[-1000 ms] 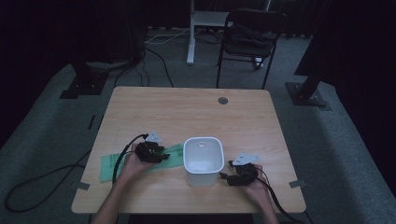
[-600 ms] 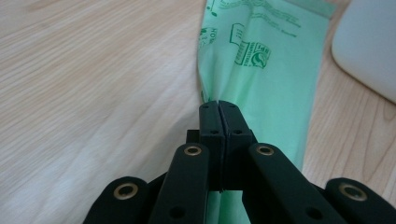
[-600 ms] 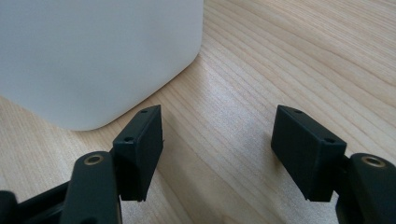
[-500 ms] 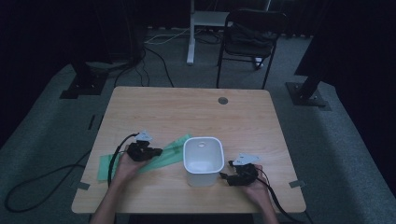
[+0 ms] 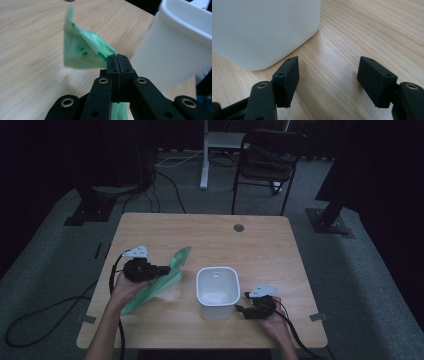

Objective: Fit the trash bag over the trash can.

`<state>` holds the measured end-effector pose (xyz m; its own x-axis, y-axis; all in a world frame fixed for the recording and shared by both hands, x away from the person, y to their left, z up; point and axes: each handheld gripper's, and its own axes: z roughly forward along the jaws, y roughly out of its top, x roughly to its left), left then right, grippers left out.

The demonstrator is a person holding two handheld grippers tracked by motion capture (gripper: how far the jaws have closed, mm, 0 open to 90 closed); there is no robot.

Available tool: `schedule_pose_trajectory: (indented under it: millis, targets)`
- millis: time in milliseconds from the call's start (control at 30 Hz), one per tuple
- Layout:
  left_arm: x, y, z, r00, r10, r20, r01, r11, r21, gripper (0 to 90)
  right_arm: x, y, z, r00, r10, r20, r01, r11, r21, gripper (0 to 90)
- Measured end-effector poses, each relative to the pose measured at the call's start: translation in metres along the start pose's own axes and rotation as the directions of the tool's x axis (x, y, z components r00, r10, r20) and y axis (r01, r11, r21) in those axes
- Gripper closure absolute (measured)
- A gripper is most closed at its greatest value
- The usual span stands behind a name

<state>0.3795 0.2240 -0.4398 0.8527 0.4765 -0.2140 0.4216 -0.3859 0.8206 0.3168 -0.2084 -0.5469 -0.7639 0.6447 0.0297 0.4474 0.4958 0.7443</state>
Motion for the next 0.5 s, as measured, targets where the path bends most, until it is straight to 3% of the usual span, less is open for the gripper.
schedule_pose_trajectory:
  millis: [267, 367, 467, 500]
  targets:
    - [-0.019, 0.025, -0.006, 0.9964, 0.075, 0.04, -0.076, 0.9971, 0.01, 89.6, 0.0, 0.0, 0.0, 1.0, -0.001, 0.001, 0.001, 1.0, -0.002, 33.2]
    - [-0.027, 0.037, -0.013, 0.9898, 0.105, 0.097, -0.104, 0.9945, -0.017, 89.6, 0.0, 0.0, 0.0, 1.0, -0.001, 0.001, 0.001, 1.0, -0.003, 33.1]
    - [-0.03, 0.042, -0.016, 0.9857, 0.122, 0.117, -0.119, 0.9925, -0.03, 89.7, 0.0, 0.0, 0.0, 1.0, 0.0, 0.0, 0.0, 1.0, -0.003, 33.2]
    - [-0.034, 0.048, -0.02, 0.9787, 0.139, 0.151, -0.133, 0.9899, -0.05, 89.7, 0.0, 0.0, 0.0, 1.0, -0.001, 0.0, 0.001, 1.0, -0.004, 33.2]
